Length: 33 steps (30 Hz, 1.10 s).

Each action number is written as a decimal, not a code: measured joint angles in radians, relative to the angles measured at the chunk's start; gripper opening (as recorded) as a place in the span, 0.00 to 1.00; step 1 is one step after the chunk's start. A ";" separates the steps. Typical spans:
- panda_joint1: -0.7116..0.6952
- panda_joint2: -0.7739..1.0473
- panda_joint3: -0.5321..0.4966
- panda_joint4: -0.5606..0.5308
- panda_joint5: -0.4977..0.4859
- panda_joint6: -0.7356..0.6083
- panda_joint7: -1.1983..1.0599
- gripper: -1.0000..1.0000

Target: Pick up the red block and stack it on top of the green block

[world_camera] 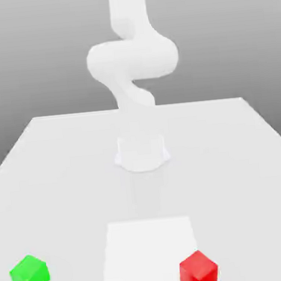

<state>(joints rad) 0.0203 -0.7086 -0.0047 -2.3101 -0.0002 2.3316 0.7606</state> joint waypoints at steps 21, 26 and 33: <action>0.127 0.768 0.004 -0.085 0.012 0.265 -0.341 0.50; 0.136 0.949 0.016 -0.101 -0.005 0.335 -0.400 0.50; 0.137 1.118 0.016 -0.080 -0.015 0.467 -0.400 0.00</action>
<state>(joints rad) 0.1577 0.4090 0.0110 -2.3897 -0.0155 2.7988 0.3602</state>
